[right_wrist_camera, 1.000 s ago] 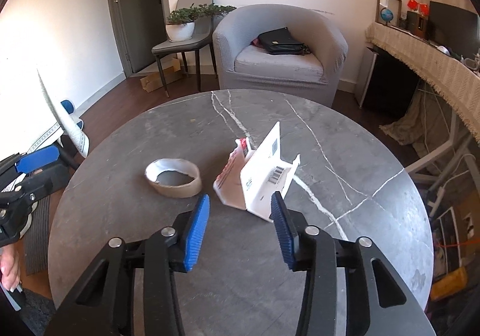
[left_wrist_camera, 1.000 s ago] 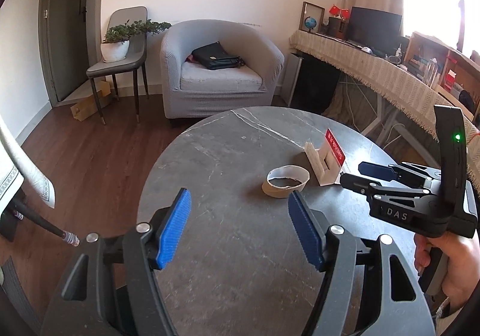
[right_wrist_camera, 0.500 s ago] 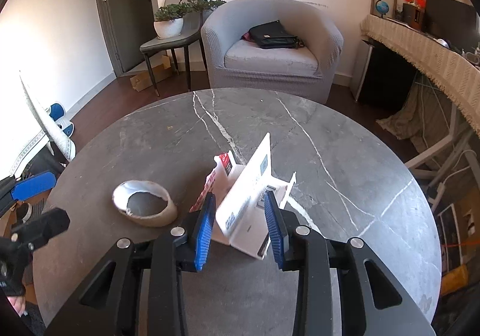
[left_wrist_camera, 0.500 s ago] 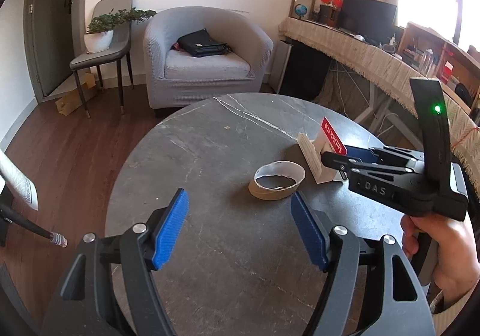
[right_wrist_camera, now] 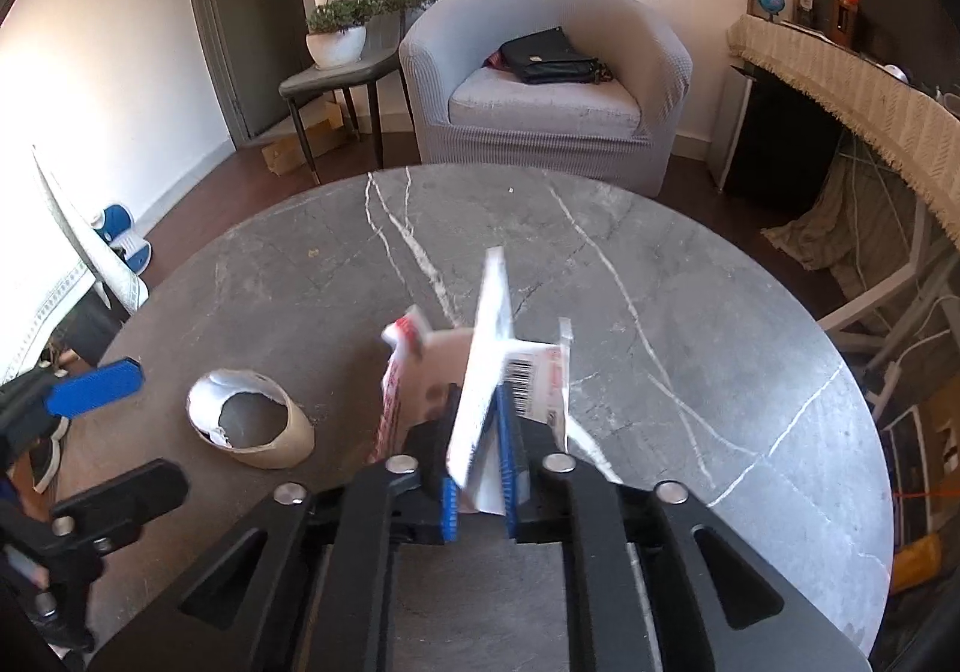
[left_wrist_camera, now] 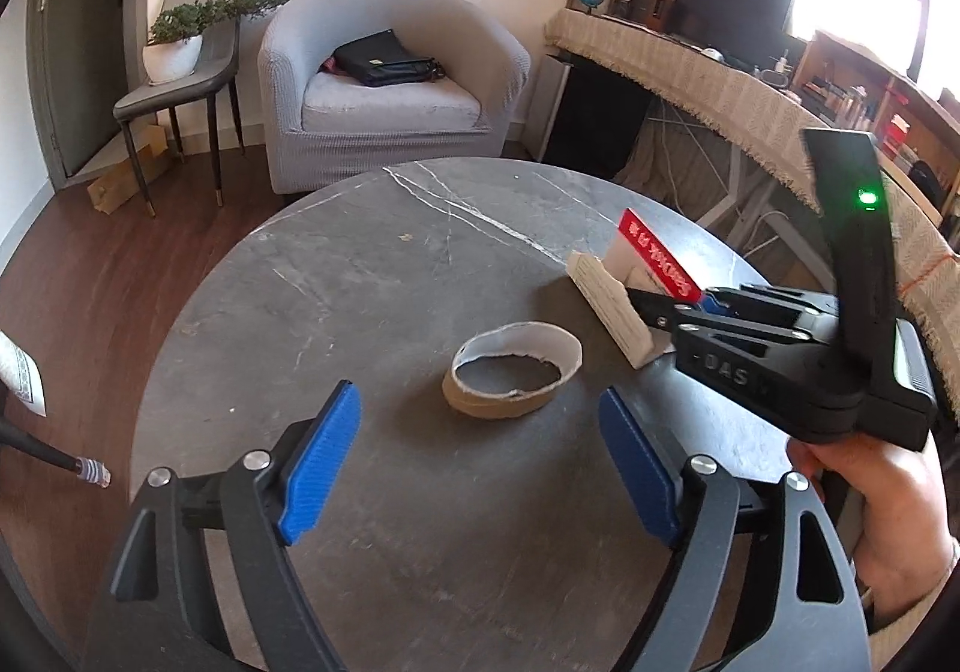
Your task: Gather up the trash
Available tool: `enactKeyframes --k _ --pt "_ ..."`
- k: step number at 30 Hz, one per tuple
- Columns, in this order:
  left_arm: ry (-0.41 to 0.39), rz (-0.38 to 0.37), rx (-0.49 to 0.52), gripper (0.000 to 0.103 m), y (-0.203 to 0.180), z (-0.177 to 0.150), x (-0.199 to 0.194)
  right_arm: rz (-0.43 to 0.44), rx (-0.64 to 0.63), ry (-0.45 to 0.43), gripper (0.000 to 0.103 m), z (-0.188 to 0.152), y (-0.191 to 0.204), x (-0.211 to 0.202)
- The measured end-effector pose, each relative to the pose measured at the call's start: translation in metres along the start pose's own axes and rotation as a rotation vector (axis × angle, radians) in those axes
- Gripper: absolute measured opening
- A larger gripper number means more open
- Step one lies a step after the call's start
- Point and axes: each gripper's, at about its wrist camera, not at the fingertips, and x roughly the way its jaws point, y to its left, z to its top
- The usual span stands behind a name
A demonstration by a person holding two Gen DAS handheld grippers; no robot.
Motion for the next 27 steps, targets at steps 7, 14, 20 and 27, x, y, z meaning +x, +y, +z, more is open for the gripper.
enactKeyframes --k 7,14,20,27 --pt "0.053 0.031 -0.070 0.085 -0.005 0.008 0.024 0.030 -0.006 -0.015 0.001 0.004 -0.010 -0.011" --pt "0.077 0.077 -0.067 0.088 -0.022 0.010 0.038 0.053 0.005 -0.015 0.001 0.003 -0.021 -0.014" --pt "0.055 0.159 -0.082 0.088 -0.022 0.015 0.045 0.064 -0.005 -0.006 0.001 0.001 -0.021 -0.011" --pt "0.060 0.185 -0.104 0.073 -0.018 0.020 0.049 0.085 0.000 0.002 0.001 0.002 -0.022 -0.011"
